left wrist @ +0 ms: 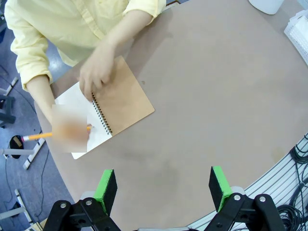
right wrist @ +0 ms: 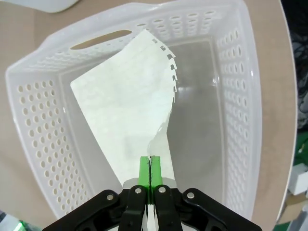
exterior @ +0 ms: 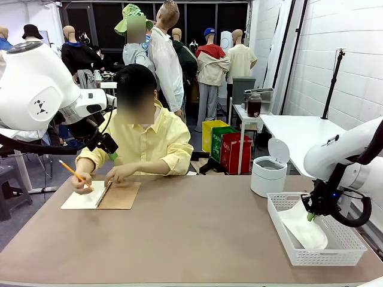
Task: Sort the paper based on its condition.
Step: If a person hands you a paper, place it in the Organizing basket , and if it's crumpled, put it in the Trash can.
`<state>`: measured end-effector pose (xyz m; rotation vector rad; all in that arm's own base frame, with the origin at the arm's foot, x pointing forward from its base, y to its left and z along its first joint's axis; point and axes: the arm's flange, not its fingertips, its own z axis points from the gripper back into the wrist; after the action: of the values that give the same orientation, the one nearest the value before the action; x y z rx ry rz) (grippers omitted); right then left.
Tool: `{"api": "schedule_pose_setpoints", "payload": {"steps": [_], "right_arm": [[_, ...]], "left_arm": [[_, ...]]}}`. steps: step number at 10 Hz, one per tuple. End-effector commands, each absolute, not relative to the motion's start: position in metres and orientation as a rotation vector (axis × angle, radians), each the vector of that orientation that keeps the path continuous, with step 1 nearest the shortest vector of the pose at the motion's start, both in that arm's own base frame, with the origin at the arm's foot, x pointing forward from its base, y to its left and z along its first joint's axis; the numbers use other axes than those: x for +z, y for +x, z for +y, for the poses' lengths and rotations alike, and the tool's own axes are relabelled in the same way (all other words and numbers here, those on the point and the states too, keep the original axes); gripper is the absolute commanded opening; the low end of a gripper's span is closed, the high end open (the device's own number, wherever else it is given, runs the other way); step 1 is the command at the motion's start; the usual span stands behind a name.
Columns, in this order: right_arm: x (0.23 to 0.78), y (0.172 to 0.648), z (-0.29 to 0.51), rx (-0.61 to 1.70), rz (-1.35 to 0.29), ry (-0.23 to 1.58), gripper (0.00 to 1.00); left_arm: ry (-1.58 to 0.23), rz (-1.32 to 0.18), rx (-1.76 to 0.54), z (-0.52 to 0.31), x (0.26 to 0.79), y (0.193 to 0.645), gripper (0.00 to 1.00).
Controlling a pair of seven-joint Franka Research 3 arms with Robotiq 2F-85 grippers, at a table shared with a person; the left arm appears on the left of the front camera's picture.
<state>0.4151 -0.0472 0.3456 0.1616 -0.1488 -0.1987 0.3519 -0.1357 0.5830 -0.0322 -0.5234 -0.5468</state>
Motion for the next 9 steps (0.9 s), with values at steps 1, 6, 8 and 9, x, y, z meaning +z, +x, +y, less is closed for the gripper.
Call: {"api": "schedule_pose_setpoints", "payload": {"steps": [1, 6, 8, 9], "right_arm": [[0.337, 0.381, -0.036, -0.222, -0.114, 0.133, 0.0], [0.35, 0.383, -0.036, -0.25, 0.006, 0.108, 0.96], [0.359, 0.386, -0.036, -0.251, 0.019, 0.086, 1.0], [0.365, 0.387, -0.037, -0.253, 0.026, 0.077, 1.0]], "left_arm": [[-0.036, -0.529, -0.547, -0.135, 0.583, 0.352, 1.0], [-0.036, -0.529, -0.547, -0.135, 0.583, 0.352, 1.0], [-0.036, -0.529, -0.547, -0.135, 0.583, 0.352, 1.0], [-0.036, -0.529, -0.547, -0.135, 0.583, 0.352, 1.0]]}}
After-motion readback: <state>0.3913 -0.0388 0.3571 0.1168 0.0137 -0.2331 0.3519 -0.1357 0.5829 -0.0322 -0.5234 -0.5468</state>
